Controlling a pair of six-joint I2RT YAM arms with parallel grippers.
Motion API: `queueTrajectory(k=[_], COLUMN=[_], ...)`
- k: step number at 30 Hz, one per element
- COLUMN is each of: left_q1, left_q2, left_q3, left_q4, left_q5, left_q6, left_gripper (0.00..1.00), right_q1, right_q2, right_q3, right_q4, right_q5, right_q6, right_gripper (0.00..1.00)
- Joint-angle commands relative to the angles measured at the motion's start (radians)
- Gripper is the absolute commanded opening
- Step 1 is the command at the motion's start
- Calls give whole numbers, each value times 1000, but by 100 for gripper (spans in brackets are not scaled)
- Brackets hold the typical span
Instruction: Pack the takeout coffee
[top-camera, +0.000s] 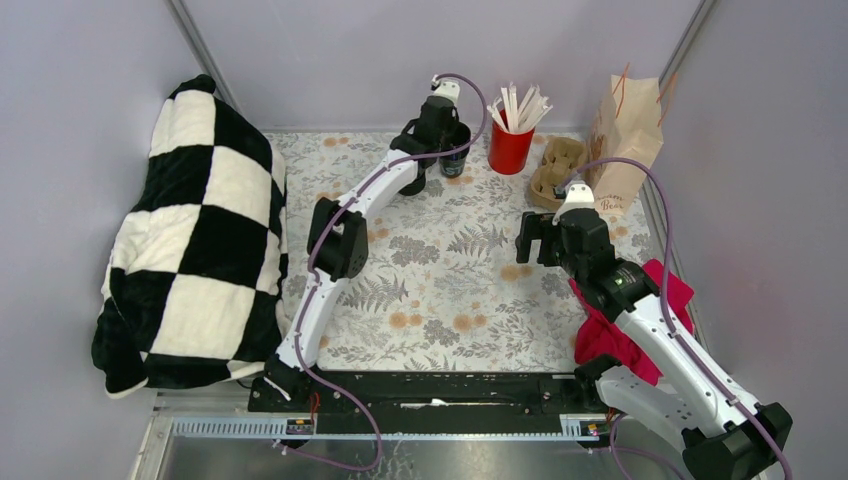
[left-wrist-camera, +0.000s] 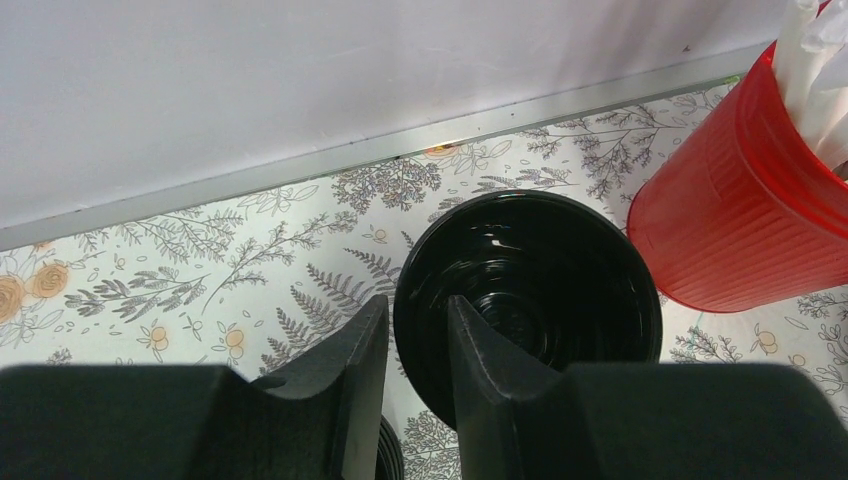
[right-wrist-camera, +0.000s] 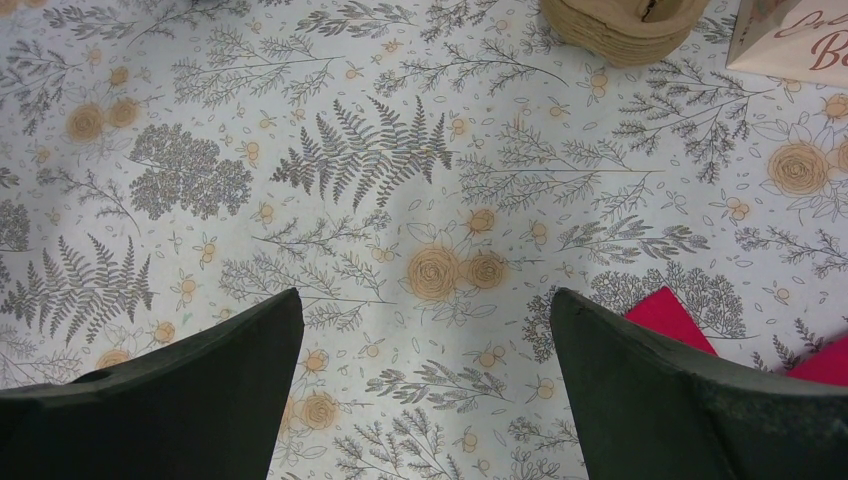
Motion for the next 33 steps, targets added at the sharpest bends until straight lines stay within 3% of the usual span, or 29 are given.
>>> queueTrajectory(k=[1, 9, 16, 33], left_q1=[5, 5, 5, 10], left_q2=[13, 14, 9, 22], left_q3=[60, 68, 68, 68], left_q4=[51, 55, 63, 57], left_q5=[10, 1, -6, -6], left_q6=[-1, 3, 6, 3], left_gripper=[32, 24, 28, 25], right_q1=[2, 2, 3, 2], right_q2=[4, 12, 19, 22], right_q3=[0, -3, -3, -2], right_q4=[38, 46, 49, 49], right_q5=[-5, -12, -21, -23], right_q6=[-8, -9, -8, -11], right_gripper=[100, 100, 100, 100])
